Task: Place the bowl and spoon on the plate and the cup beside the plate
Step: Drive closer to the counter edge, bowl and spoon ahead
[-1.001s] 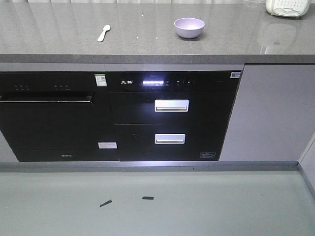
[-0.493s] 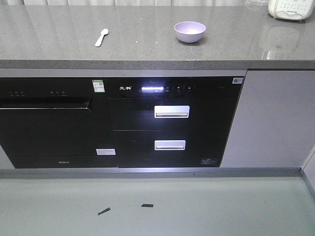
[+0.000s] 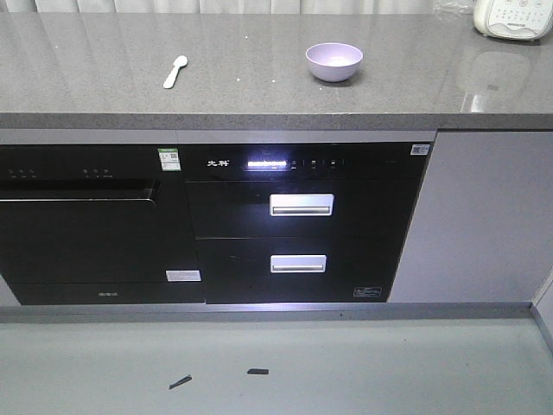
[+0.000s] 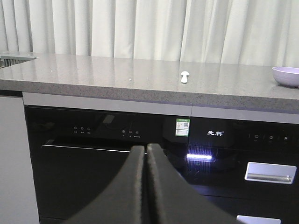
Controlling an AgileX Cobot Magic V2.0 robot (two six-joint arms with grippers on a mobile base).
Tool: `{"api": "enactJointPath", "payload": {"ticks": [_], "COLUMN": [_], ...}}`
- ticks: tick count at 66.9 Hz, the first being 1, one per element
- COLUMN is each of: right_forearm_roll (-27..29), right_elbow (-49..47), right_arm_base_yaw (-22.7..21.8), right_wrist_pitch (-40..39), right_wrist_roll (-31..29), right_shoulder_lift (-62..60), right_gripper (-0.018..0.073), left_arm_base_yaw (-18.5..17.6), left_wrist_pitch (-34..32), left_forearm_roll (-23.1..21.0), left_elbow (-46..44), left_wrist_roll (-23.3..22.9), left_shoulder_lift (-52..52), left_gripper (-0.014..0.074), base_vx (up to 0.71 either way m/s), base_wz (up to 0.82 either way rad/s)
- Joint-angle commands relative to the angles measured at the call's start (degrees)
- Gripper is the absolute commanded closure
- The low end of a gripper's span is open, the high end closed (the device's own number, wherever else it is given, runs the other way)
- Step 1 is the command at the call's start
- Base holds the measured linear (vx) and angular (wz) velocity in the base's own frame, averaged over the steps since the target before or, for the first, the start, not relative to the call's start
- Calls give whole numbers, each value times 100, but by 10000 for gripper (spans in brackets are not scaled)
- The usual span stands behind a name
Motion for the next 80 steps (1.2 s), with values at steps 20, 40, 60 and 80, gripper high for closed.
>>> {"api": "enactJointPath", "payload": {"ticks": [20, 40, 60, 80], "right_forearm_roll": [-35, -35, -35, -35], "right_elbow": [41, 41, 41, 41], "right_arm_base_yaw": [4, 4, 4, 4], "right_wrist_pitch": [-377, -377, -377, -377], "right_wrist_roll": [-78, -78, -78, -78], "right_shoulder_lift": [-52, -52, -52, -52], "right_gripper": [561, 561, 561, 561], "left_arm_base_yaw": [-1, -1, -1, -1], "left_wrist_pitch": [-440, -440, -440, -440], "left_forearm_roll": [-48, -48, -48, -48], "left_elbow": [118, 118, 118, 118], "left_wrist_roll": [-30, -30, -30, -30], "left_shoulder_lift": [-84, -84, -84, -84], "left_gripper": [602, 602, 602, 602], "base_vx": [5, 4, 3, 5], "base_wz": [0, 0, 0, 2]}}
